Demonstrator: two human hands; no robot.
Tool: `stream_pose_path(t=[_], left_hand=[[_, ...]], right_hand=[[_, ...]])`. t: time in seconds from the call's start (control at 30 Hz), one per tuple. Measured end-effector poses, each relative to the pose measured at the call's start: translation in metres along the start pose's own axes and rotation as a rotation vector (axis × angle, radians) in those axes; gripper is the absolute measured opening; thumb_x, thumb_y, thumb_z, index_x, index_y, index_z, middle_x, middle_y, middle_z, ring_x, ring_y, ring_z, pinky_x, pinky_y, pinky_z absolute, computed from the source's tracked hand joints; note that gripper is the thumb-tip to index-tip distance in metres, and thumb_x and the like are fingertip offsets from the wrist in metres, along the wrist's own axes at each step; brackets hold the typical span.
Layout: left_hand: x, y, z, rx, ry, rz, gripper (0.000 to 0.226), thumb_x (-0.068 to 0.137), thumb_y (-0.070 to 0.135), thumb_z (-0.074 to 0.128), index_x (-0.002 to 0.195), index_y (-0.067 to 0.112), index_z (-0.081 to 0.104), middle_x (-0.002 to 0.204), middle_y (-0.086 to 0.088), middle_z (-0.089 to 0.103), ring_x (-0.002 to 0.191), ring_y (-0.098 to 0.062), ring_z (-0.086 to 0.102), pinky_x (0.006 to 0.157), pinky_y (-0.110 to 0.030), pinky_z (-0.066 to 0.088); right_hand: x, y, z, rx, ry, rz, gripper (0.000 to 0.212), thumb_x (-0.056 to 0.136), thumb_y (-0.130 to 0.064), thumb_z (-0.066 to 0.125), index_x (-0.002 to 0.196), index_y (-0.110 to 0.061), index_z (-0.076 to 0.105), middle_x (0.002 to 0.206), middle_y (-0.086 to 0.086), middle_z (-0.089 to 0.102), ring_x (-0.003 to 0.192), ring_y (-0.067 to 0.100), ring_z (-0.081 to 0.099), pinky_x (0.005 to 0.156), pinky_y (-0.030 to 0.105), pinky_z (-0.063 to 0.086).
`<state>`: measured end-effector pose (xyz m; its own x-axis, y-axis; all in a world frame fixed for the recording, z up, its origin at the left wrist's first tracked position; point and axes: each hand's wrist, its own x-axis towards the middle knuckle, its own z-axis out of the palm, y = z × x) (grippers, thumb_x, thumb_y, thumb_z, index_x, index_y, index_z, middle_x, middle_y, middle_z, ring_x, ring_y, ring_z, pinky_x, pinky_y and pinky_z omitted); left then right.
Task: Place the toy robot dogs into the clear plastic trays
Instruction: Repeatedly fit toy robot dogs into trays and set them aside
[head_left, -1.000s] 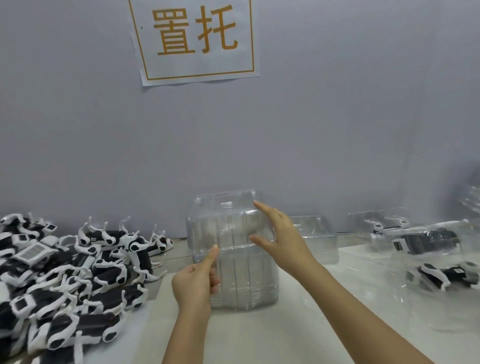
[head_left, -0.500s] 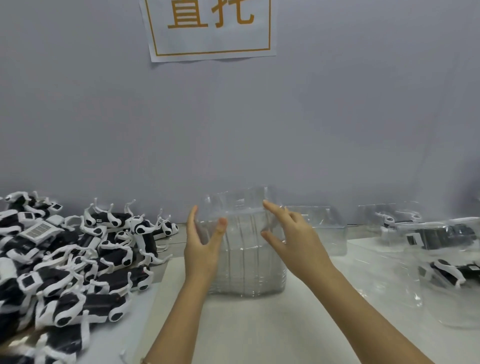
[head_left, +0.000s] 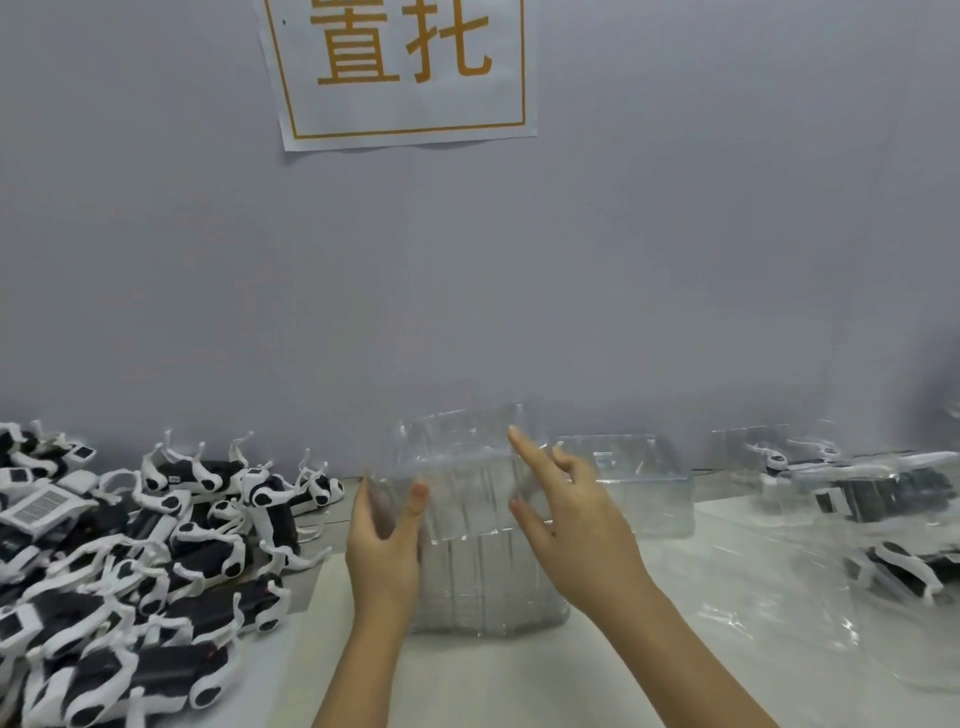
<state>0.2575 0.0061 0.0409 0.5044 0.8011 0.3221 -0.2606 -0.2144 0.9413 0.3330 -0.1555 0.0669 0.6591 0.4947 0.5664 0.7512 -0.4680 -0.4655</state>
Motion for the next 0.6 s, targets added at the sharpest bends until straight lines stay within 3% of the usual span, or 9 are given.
stream_pose_path(t=[0.07, 0.17, 0.23, 0.33, 0.43, 0.5, 0.6], left_hand=[[-0.003, -0.001, -0.002, 0.017, -0.054, 0.014, 0.094, 0.069, 0.055, 0.064, 0.152, 0.029, 0.027, 0.152, 0.018, 0.031, 0.130, 0.003, 0.027, 0.104, -0.021, 0.023], [-0.004, 0.000, -0.001, 0.048, -0.152, 0.076, 0.088, 0.069, 0.056, 0.067, 0.144, 0.052, 0.021, 0.128, 0.051, 0.021, 0.127, 0.015, 0.022, 0.101, -0.017, 0.022], [0.000, 0.001, 0.000, 0.063, -0.178, 0.067, 0.087, 0.070, 0.057, 0.067, 0.143, 0.055, 0.019, 0.130, 0.047, 0.021, 0.126, 0.014, 0.022, 0.101, -0.019, 0.022], [0.000, -0.004, -0.005, 0.067, -0.200, 0.038, 0.092, 0.072, 0.068, 0.068, 0.147, 0.046, 0.021, 0.147, 0.026, 0.027, 0.133, 0.005, 0.026, 0.102, -0.019, 0.024], [-0.007, -0.013, -0.013, 0.068, -0.209, 0.019, 0.106, 0.056, 0.079, 0.066, 0.148, 0.043, 0.025, 0.133, 0.038, 0.042, 0.129, 0.004, 0.039, 0.093, -0.010, 0.031], [-0.011, -0.015, -0.015, 0.071, -0.227, 0.014, 0.101, 0.063, 0.073, 0.067, 0.148, 0.044, 0.023, 0.126, 0.041, 0.043, 0.126, 0.004, 0.042, 0.091, -0.011, 0.032], [-0.010, -0.011, -0.015, 0.036, -0.264, 0.006, 0.090, 0.078, 0.047, 0.069, 0.153, 0.033, 0.020, 0.149, 0.017, 0.038, 0.139, -0.003, 0.033, 0.101, -0.015, 0.028]], right_hand=[[-0.002, 0.003, -0.004, -0.022, 0.022, 0.000, 0.061, 0.099, -0.042, 0.048, 0.140, -0.063, 0.009, 0.146, -0.003, 0.035, 0.099, 0.017, 0.061, 0.078, 0.022, 0.046], [-0.008, 0.014, -0.012, 0.072, 0.057, 0.005, 0.060, 0.097, -0.040, 0.053, 0.129, -0.070, 0.012, 0.143, -0.005, 0.037, 0.098, 0.012, 0.057, 0.080, 0.020, 0.042], [-0.008, 0.017, -0.014, 0.106, 0.037, 0.027, 0.060, 0.097, -0.039, 0.054, 0.125, -0.072, 0.012, 0.137, -0.005, 0.041, 0.099, 0.010, 0.053, 0.078, 0.017, 0.038], [-0.004, 0.011, -0.010, 0.055, 0.008, 0.025, 0.055, 0.097, -0.037, 0.054, 0.137, -0.062, 0.024, 0.133, -0.002, 0.045, 0.100, 0.018, 0.058, 0.078, 0.019, 0.038], [-0.009, 0.006, -0.004, -0.003, 0.010, -0.038, 0.053, 0.098, -0.034, 0.055, 0.143, -0.050, 0.032, 0.134, 0.004, 0.045, 0.109, 0.023, 0.056, 0.085, 0.025, 0.044], [-0.011, 0.005, -0.003, -0.032, 0.018, -0.053, 0.056, 0.099, -0.034, 0.053, 0.144, -0.052, 0.025, 0.138, 0.005, 0.043, 0.118, 0.023, 0.051, 0.090, 0.027, 0.043], [-0.012, 0.004, -0.012, -0.009, -0.040, -0.067, 0.075, 0.099, -0.034, 0.052, 0.141, -0.058, -0.005, 0.151, 0.004, 0.032, 0.130, 0.021, 0.044, 0.096, 0.028, 0.042]])
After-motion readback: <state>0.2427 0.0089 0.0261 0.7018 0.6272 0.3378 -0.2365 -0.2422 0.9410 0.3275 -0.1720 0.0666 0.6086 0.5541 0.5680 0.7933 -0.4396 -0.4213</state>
